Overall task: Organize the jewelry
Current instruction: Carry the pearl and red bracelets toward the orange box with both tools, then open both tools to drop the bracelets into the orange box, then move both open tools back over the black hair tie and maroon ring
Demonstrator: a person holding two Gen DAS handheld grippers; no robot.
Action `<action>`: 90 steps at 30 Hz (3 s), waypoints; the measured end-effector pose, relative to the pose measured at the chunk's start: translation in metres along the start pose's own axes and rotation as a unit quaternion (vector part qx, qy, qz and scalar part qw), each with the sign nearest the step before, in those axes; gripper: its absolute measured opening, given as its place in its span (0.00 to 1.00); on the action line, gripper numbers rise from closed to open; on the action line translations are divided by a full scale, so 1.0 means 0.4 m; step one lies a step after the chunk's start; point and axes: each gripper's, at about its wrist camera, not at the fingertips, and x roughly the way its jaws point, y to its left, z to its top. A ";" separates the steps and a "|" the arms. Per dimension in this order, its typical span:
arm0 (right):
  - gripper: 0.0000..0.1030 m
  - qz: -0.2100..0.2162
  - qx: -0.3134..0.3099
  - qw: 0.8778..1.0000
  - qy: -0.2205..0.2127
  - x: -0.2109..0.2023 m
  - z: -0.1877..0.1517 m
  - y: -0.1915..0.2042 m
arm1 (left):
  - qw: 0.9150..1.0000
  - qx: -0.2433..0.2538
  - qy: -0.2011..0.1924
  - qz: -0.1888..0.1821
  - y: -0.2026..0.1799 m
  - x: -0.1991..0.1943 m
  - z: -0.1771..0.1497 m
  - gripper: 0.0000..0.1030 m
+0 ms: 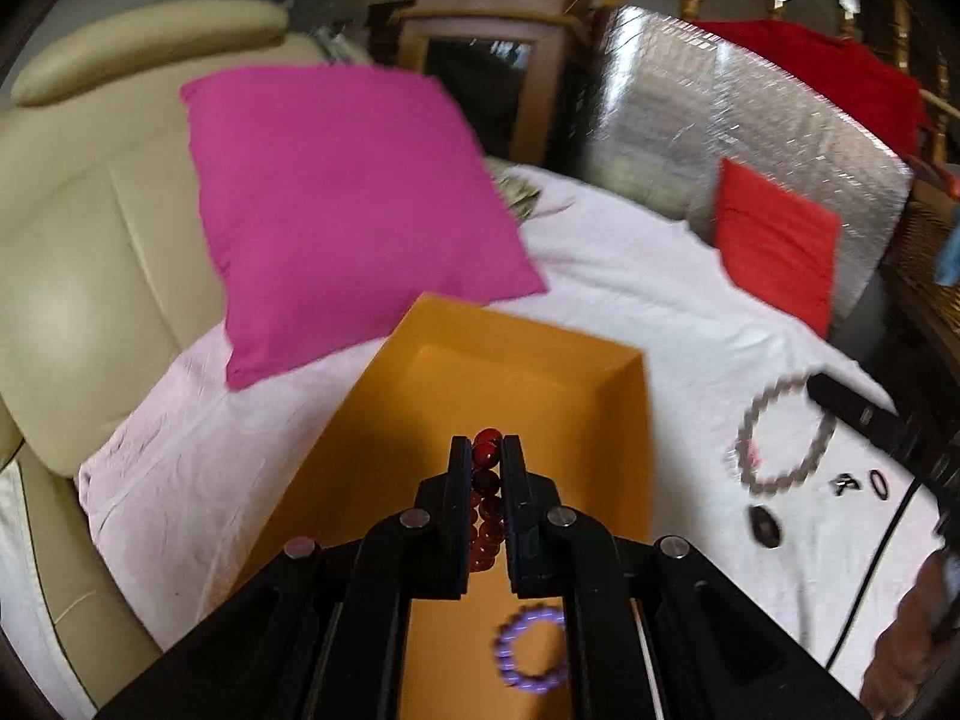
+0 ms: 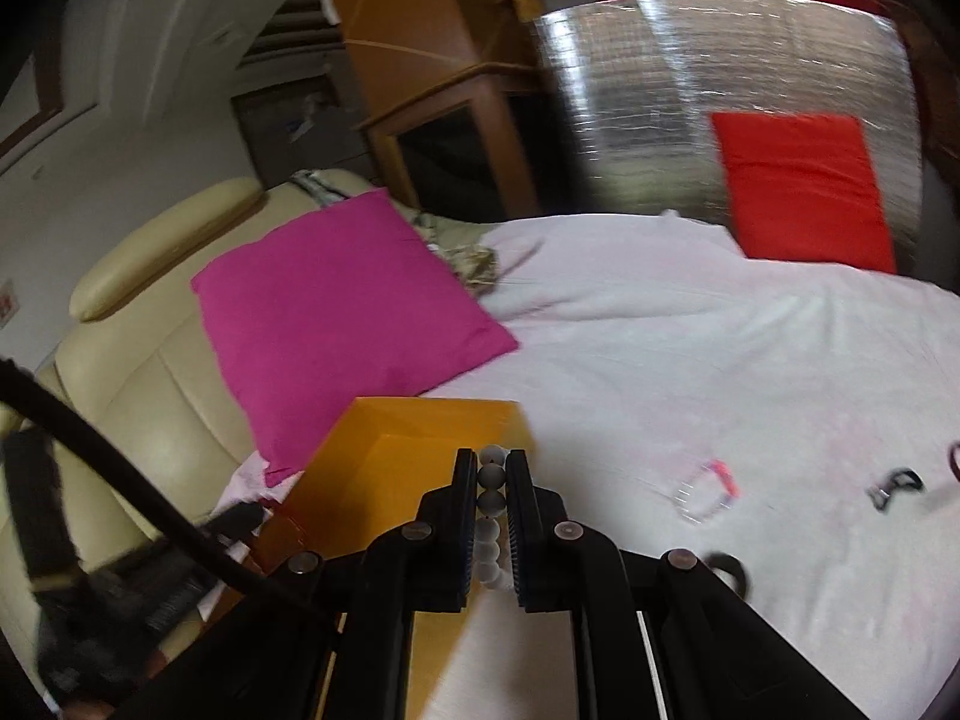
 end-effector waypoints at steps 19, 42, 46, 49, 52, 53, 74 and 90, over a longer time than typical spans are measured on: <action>0.11 0.021 0.037 0.996 0.083 0.285 0.004 0.096 | 0.994 -0.040 0.097 0.019 0.073 0.133 -0.029 0.11; 0.19 -0.064 0.046 0.995 0.059 0.072 -0.055 -0.140 | 0.996 0.067 -0.007 0.050 -0.172 0.072 -0.015 0.66; 0.19 -0.096 0.065 0.992 0.052 -0.003 -0.086 -0.237 | 0.994 0.101 -0.008 0.031 -0.268 0.067 -0.036 0.66; 0.19 -0.127 0.076 0.988 0.049 -0.054 -0.114 -0.308 | 0.992 0.125 -0.003 0.024 -0.338 0.072 -0.054 0.66; 0.19 -0.146 0.097 0.983 0.047 -0.093 -0.142 -0.378 | 0.989 0.150 0.003 0.018 -0.403 0.078 -0.076 0.66; 0.19 -0.152 0.107 0.981 0.046 -0.102 -0.151 -0.403 | 0.987 0.159 0.005 0.017 -0.425 0.080 -0.086 0.66; 0.19 -0.224 0.238 0.944 0.056 -0.275 -0.229 -0.804 | 0.972 0.225 0.065 0.010 -0.578 0.174 -0.161 0.66; 0.36 -0.222 0.289 0.931 0.030 -0.263 -0.211 -0.951 | 0.973 0.211 0.088 -0.016 -0.536 0.196 -0.154 0.66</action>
